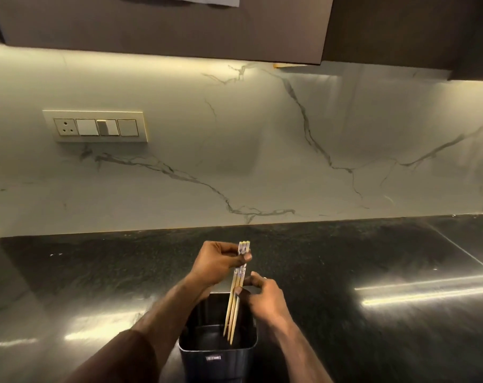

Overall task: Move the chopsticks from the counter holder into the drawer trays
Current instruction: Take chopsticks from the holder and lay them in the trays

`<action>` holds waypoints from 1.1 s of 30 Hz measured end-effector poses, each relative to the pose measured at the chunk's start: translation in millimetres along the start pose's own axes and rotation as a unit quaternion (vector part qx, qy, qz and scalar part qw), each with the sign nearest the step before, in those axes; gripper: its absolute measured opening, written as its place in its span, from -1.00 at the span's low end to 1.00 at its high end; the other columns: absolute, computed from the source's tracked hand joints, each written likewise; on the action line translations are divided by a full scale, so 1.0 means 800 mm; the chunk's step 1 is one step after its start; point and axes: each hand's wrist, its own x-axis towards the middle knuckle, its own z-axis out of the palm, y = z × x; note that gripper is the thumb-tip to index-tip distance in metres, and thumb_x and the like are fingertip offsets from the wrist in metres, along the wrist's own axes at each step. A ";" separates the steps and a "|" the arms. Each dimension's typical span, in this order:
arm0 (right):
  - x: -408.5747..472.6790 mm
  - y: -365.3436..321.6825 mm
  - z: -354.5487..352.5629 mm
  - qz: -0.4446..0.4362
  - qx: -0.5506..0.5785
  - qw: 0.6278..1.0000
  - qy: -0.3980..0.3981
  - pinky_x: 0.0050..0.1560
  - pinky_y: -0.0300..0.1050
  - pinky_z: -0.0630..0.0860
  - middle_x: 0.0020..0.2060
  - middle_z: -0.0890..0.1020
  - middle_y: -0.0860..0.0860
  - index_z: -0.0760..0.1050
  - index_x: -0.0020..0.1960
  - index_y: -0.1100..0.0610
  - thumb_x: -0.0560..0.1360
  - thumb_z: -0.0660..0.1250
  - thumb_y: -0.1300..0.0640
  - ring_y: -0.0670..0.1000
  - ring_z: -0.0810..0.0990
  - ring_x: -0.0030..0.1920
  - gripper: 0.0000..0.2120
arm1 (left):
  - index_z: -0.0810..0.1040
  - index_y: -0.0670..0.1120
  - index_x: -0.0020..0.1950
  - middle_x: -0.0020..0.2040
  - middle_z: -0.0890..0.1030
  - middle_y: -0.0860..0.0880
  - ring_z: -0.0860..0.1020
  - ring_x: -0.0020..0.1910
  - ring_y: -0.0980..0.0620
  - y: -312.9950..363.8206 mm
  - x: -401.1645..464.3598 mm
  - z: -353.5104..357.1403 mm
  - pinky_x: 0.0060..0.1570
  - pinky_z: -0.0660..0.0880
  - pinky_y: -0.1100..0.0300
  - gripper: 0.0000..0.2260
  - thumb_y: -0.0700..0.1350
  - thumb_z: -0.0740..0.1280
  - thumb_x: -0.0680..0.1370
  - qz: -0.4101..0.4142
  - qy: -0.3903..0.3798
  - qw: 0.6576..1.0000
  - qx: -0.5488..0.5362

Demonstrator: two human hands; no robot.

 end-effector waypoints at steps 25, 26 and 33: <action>-0.321 -0.039 0.034 -0.044 0.237 0.970 -0.029 -0.09 -0.12 0.66 -0.10 0.72 0.13 0.63 0.09 0.18 0.51 0.38 0.16 0.09 0.71 -0.04 -0.81 | 0.68 -0.09 -0.08 -0.14 0.74 -0.08 0.72 -0.17 -0.05 0.170 -0.263 -0.058 -0.34 0.61 0.18 -0.77 -0.11 0.51 0.28 0.152 -0.077 0.979 -0.109; -0.332 -0.034 0.029 -0.047 0.233 0.971 -0.025 -0.11 -0.14 0.66 -0.11 0.72 0.12 0.64 0.09 0.18 0.51 0.39 0.17 0.08 0.72 -0.05 -0.82 | 0.68 -0.09 -0.08 -0.14 0.74 -0.08 0.72 -0.17 -0.06 0.169 -0.272 -0.051 -0.33 0.61 0.18 -0.75 -0.10 0.51 0.26 0.153 -0.081 0.979 -0.112; -0.414 0.017 -0.040 -0.049 0.200 0.978 0.015 -0.05 -0.05 0.67 -0.16 0.72 0.11 0.66 0.01 0.19 0.50 0.41 0.18 0.06 0.72 -0.10 -0.88 | 0.68 -0.07 -0.05 -0.09 0.74 -0.09 0.72 -0.12 -0.07 0.158 -0.319 0.036 -0.28 0.62 0.16 -0.73 -0.07 0.50 0.27 0.137 -0.109 0.978 -0.110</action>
